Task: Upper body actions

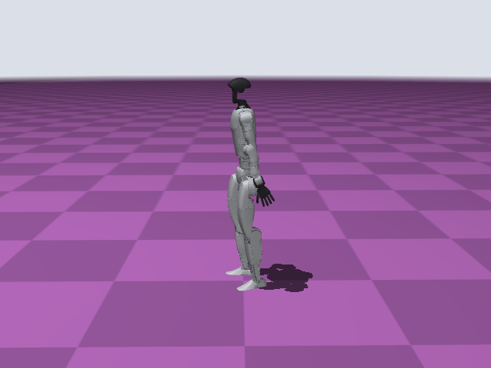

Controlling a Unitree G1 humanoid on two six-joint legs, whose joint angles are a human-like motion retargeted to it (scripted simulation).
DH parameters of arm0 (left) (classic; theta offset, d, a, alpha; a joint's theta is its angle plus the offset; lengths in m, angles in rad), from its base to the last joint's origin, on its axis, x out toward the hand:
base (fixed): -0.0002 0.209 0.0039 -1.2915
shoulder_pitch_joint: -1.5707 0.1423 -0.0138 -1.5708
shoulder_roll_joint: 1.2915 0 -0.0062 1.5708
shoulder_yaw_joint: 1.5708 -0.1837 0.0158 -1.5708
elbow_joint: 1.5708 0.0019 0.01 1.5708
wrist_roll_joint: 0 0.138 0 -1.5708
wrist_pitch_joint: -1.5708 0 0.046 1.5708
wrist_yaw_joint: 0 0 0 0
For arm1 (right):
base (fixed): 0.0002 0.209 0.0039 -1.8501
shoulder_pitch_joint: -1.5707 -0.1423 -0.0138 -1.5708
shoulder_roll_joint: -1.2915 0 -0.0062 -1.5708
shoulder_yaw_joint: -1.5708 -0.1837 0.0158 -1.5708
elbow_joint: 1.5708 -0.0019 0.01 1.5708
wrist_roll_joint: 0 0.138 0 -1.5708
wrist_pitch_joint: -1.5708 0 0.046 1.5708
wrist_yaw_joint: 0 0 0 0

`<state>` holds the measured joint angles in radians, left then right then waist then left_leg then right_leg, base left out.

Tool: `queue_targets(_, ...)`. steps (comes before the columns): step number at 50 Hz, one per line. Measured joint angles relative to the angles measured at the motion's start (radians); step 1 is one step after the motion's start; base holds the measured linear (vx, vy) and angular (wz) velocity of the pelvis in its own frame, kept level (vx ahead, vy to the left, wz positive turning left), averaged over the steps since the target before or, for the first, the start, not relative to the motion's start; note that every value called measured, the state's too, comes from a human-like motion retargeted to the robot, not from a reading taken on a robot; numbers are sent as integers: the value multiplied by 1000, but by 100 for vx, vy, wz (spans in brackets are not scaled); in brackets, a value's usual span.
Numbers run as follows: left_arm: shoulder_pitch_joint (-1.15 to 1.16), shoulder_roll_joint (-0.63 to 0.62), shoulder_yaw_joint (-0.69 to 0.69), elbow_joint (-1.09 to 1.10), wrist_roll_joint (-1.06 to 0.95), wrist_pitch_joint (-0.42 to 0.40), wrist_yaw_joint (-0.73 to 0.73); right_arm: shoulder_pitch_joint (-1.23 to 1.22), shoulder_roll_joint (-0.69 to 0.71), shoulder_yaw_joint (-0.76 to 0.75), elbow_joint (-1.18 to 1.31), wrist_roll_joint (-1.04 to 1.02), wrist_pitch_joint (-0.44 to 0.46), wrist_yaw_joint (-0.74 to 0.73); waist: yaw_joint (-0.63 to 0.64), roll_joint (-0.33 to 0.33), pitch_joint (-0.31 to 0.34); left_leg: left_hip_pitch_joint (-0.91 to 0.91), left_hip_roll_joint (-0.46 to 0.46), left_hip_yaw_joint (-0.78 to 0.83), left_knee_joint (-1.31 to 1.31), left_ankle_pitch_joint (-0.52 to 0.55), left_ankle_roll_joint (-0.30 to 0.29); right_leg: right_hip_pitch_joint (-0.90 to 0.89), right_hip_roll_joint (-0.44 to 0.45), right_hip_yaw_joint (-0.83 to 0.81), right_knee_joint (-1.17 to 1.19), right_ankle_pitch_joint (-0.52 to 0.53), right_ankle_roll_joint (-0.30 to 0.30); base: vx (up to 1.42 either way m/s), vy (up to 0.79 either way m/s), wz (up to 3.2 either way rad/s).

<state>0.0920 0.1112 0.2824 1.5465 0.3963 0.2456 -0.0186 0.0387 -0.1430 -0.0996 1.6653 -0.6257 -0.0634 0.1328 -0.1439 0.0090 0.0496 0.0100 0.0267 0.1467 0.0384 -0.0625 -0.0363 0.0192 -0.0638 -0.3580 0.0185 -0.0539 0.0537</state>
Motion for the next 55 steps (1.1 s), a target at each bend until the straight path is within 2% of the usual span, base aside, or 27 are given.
queue_targets(4,7,0,-24,-23,23,-17,34,-13,7,48,-16,-97,35,-56,20,-9,-8,-7,5,14,2,5,-7,-8,-4,16,1,4,-1,1,0,-13)
queue_targets(8,8,10,-17,-28,17,-29,4,-24,21,109,-30,-241,69,-185,8,-4,-13,-2,-1,2,-8,6,4,-10,2,2,1,4,-1,0,-1,5)
queue_targets(12,11,18,-1,-27,8,-29,-35,-27,39,126,-29,-243,67,-277,-8,0,-20,-4,3,-12,-11,7,6,-10,-3,-10,4,4,10,1,-1,11)
queue_targets(24,1,16,22,-44,-9,-50,-60,-19,46,84,-13,-70,28,-169,-6,-12,-42,-5,-7,-13,-12,5,9,-2,9,-15,-8,-3,-4,0,0,0)
queue_targets(35,-12,5,8,-51,5,-71,-87,-22,50,105,-25,-127,38,-171,-25,-9,-50,-4,-15,-29,-10,5,11,11,12,-31,-17,-5,-10,0,0,3)
queue_targets(44,-22,16,-4,-42,28,-87,-139,-32,36,89,-26,-147,62,-88,-9,-10,-55,2,-23,-21,-8,0,14,20,16,-25,-19,-13,-16,0,0,0)
queue_targets(55,-28,28,1,-30,23,-93,-195,-42,37,102,-29,-175,76,-84,-36,-10,-58,10,-37,-55,-11,-5,22,24,17,-59,-20,-15,-21,0,0,7)
